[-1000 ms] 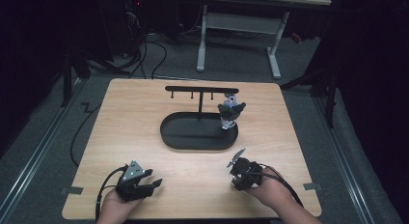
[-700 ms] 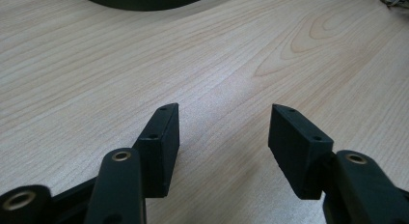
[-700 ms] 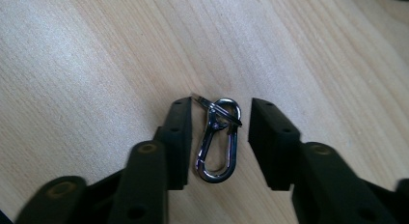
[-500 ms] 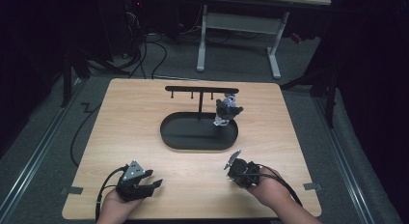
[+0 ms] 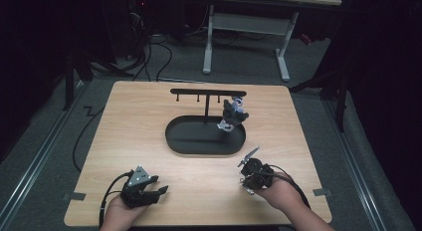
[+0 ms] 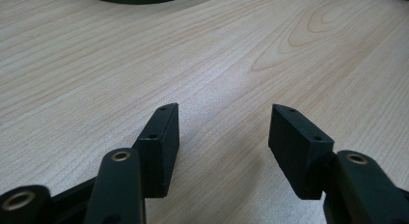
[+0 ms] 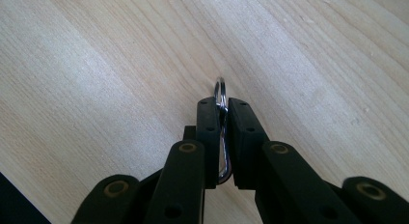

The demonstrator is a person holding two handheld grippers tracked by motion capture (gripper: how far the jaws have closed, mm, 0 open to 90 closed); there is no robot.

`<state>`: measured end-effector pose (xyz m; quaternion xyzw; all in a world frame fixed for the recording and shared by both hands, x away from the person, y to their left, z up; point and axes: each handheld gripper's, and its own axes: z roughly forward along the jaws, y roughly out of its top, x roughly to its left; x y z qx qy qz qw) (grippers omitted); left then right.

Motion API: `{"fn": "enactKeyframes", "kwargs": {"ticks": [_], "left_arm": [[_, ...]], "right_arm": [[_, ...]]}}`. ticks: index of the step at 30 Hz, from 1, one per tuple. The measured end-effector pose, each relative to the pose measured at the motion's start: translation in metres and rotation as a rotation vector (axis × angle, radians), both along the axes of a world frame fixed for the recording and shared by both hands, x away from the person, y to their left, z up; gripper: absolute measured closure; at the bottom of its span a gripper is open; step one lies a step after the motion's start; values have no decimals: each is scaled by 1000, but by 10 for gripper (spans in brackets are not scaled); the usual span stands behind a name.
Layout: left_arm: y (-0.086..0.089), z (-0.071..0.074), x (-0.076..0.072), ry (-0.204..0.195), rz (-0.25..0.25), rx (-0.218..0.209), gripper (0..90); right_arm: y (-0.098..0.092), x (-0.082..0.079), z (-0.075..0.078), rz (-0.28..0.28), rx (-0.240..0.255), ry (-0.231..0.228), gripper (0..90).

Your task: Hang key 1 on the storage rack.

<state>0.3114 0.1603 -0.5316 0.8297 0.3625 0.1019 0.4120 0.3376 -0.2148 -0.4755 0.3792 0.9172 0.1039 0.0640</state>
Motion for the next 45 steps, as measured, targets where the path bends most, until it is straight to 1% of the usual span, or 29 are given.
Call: {"fn": "enactKeyframes", "kwargs": {"ticks": [8,10,12,14,16,17,22,24,25,27,29,30,31,33,34,35,36,37,39,41,42,45], "left_arm": [[0,0,0,2,-5,1,450],[1,0,0,3,-7,1,450],[1,1,0,3,-8,1,450],[2,1,0,3,-7,0,450],[2,1,1,1,-4,0,450],[2,1,0,-1,-2,-2,450],[3,1,0,-8,11,-9,451],[4,2,0,-15,15,-10,450],[4,2,0,-17,18,-12,448],[5,3,0,-28,27,-12,444],[6,3,0,-40,36,-12,439],[7,4,0,-48,42,-12,434],[8,4,0,-56,47,-15,430],[9,5,0,-74,57,-20,419],[10,6,-1,-80,61,-22,419],[11,6,-1,-88,67,-23,412],[11,7,-1,-93,72,-25,412],[13,7,-1,-104,82,-30,405],[13,7,-1,-104,85,-32,402],[14,7,-1,-108,90,-31,400],[14,7,-1,-110,93,-31,399],[15,8,-1,-116,98,-29,393]], "right_arm": [[7,5,1,15,-25,20,833],[9,5,1,14,-29,23,842],[9,6,1,23,-37,25,869],[10,6,1,14,-42,28,890],[9,6,2,9,-33,40,893],[9,5,3,0,-21,33,893],[0,4,16,-29,25,29,894],[-4,3,20,-45,35,23,894],[-6,2,22,-41,34,21,894],[-9,1,27,-59,49,21,894],[-12,1,31,-61,62,19,894],[-13,-1,34,-77,65,21,894],[-15,0,36,-68,66,11,894],[-17,-1,40,-69,67,9,894],[-17,-1,42,-82,74,12,894],[-19,-1,45,-82,84,5,895],[-19,-1,45,-82,84,5,895],[-21,0,49,-90,103,6,895],[-21,0,51,-95,100,4,895],[-22,2,54,-96,106,0,895],[-22,2,55,-104,114,5,895],[-22,4,58,-92,104,-2,895]]}}
